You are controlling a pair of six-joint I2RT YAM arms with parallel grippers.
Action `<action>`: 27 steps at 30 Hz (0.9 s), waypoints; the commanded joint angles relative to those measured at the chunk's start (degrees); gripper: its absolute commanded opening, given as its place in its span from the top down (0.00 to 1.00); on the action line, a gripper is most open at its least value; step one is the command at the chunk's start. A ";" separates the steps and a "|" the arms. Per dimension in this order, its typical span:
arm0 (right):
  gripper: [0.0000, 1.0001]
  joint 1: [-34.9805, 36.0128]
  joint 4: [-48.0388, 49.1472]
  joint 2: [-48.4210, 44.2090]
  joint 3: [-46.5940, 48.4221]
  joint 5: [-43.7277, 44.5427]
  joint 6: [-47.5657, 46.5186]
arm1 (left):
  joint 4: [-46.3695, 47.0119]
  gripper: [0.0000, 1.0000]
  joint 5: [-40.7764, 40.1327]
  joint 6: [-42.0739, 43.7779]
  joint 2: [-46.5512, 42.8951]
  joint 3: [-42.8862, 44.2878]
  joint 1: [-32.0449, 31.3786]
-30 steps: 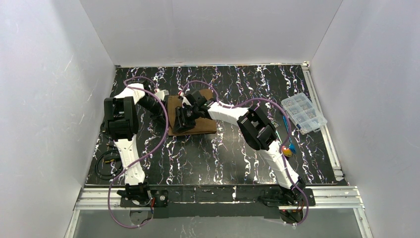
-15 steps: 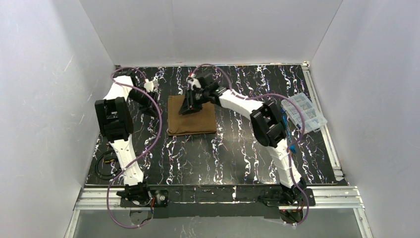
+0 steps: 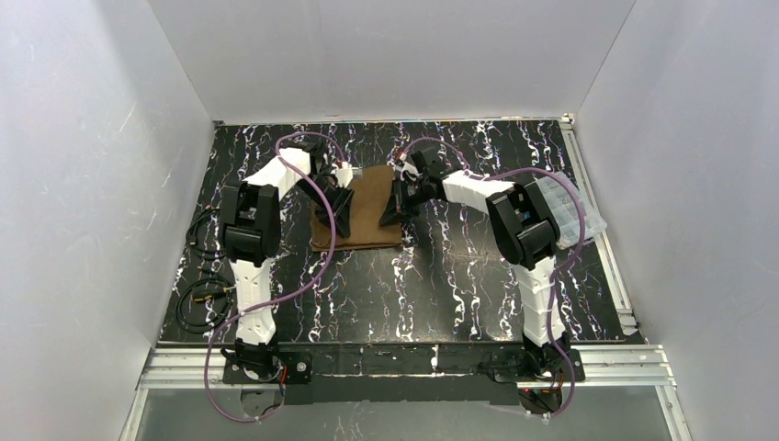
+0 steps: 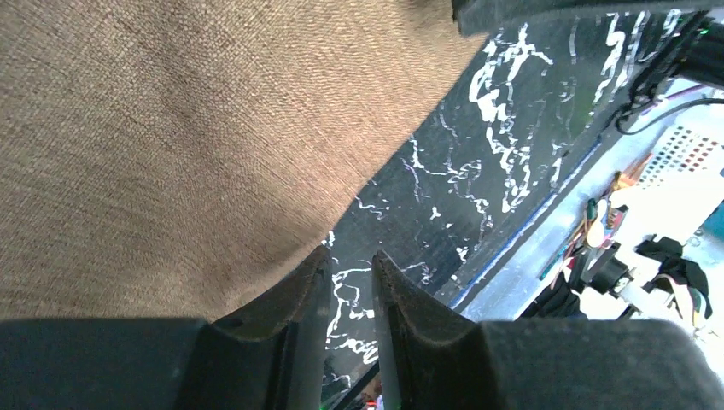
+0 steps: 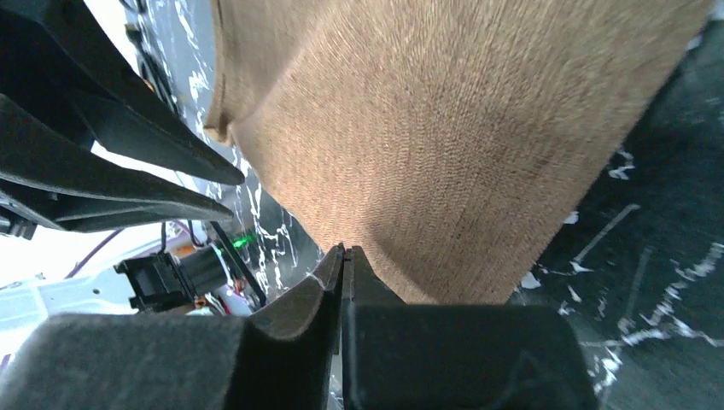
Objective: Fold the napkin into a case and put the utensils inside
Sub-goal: Smooth out the square-folded napkin at the center of the board.
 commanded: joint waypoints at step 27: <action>0.86 -5.40 10.50 15.59 19.34 -6.98 11.00 | 9.35 0.81 -15.11 3.39 -5.52 -12.69 0.19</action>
